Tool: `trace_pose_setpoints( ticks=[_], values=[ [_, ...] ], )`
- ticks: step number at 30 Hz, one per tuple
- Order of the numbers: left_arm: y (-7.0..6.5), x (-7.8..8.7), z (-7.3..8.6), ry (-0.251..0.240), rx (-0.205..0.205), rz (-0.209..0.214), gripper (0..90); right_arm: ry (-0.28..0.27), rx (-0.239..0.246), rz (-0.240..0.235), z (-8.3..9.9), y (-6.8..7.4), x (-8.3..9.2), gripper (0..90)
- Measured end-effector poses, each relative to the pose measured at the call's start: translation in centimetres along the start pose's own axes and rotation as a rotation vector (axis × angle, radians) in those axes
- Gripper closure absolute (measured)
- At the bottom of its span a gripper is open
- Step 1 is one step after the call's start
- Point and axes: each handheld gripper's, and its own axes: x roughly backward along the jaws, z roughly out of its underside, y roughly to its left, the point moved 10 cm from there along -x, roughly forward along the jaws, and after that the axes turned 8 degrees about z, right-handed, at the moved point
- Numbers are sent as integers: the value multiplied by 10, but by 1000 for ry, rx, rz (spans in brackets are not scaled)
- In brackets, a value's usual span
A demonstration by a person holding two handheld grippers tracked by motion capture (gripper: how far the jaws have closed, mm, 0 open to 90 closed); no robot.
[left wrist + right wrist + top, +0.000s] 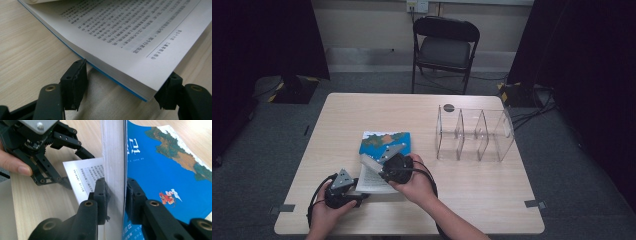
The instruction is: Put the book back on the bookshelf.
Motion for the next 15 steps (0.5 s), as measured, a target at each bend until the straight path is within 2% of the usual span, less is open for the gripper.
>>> trace_pose_setpoints(
  ticks=[4, 12, 15],
  values=[
    [0, 0, 0, 9, -14, -9, 344, 4, 4, -7, 6, 3, -3, 728],
    [0, -1, 0, 1, -1, -6, 342, 24, 10, -21, 28, 16, -17, 718],
    [0, -1, 0, 2, -1, -5, 342, 14, 5, -24, 30, 17, -18, 716]
  ],
)
